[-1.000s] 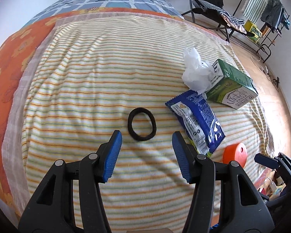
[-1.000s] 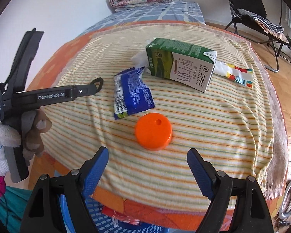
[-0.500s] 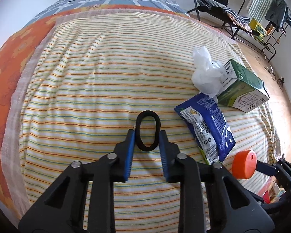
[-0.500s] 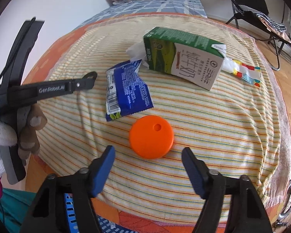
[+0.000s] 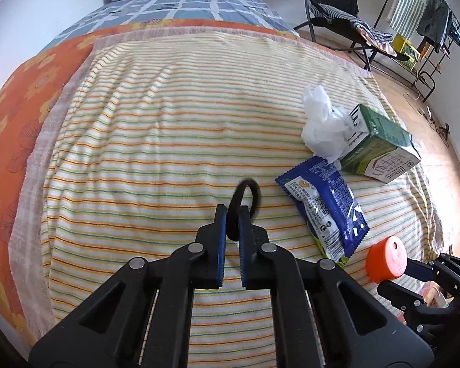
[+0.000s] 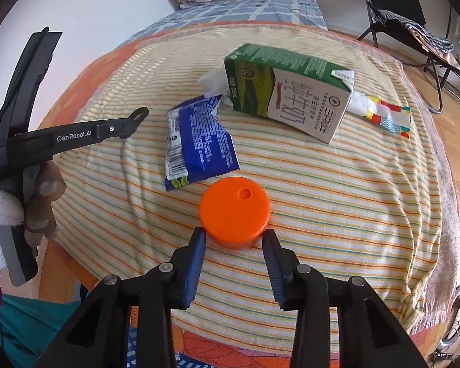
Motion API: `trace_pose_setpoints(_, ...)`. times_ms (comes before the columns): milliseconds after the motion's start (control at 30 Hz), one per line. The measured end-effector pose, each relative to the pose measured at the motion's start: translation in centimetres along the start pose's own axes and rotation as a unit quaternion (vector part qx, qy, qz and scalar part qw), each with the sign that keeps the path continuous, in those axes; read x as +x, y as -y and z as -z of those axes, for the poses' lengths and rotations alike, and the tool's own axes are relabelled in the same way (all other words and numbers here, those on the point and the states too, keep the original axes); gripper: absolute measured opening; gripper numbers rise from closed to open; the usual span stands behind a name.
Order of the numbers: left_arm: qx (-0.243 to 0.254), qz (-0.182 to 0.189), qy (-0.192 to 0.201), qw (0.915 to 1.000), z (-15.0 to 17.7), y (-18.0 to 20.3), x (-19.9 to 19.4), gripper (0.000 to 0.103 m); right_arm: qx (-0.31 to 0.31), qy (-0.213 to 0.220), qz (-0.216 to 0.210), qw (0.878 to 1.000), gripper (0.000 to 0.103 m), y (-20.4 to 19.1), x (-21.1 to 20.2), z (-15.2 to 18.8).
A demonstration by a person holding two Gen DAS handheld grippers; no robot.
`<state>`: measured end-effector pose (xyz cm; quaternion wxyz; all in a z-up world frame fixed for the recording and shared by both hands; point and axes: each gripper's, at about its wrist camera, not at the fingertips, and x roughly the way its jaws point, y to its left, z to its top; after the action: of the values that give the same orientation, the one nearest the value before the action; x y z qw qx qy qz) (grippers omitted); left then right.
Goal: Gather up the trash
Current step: 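Lift the black hair tie with the left gripper while the right gripper grasps the orange cap, then carry the hair tie and orange cap over the blue basket and open both grippers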
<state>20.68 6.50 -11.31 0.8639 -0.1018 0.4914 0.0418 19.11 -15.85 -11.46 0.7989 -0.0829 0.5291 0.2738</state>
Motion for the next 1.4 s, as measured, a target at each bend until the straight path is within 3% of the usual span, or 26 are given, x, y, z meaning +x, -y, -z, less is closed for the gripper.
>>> trace_pose_setpoints(33,0.0,0.002,0.001,1.0,-0.1,0.0,-0.1,0.005,0.0,0.002,-0.002,1.0,0.037,0.0,-0.2,0.0)
trace_pose_setpoints(100,-0.003,0.006,0.006,1.0,-0.1,0.0,-0.7,0.005,-0.003,0.006,-0.006,1.0,0.022,-0.1,-0.7,0.0)
trace_pose_setpoints(433,-0.003,0.004,0.009,0.9999,0.4,-0.1,-1.2,0.005,-0.016,0.017,-0.006,1.0,0.021,-0.2,-1.1,1.1)
trace_pose_setpoints(467,-0.002,0.004,0.01,0.9999,0.4,-0.1,-1.3,0.005,-0.012,0.024,-0.004,1.0,0.025,0.0,-1.4,1.0)
trace_pose_setpoints(533,-0.003,0.004,0.011,0.9999,0.4,-0.2,-1.4,0.005,-0.009,0.026,0.004,1.0,0.061,0.1,-1.6,0.8)
trace_pose_setpoints(567,-0.004,0.004,0.012,0.9999,0.4,-0.2,-1.4,0.005,-0.01,0.034,0.011,0.999,0.086,0.1,-1.8,0.6)
trace_pose_setpoints(600,-0.006,0.005,0.012,0.9999,0.4,-0.3,-1.5,0.005,-0.013,0.044,0.02,0.999,0.091,0.0,-1.9,0.5)
trace_pose_setpoints(667,-0.007,0.005,0.012,0.9999,0.4,-0.3,-1.5,0.005,-0.021,0.04,0.023,0.999,0.088,-0.3,-1.3,-0.2)
trace_pose_setpoints(933,-0.007,0.014,0.019,0.9997,0.4,-0.3,-2.6,0.005,-0.017,0.003,0.002,1.0,0.05,-0.1,1.6,-1.7)
trace_pose_setpoints(1400,0.008,0.047,0.025,0.9986,3.6,1.1,-6.7,0.005,-0.043,0.043,-0.023,0.998,0.049,-2.3,-3.8,0.4)
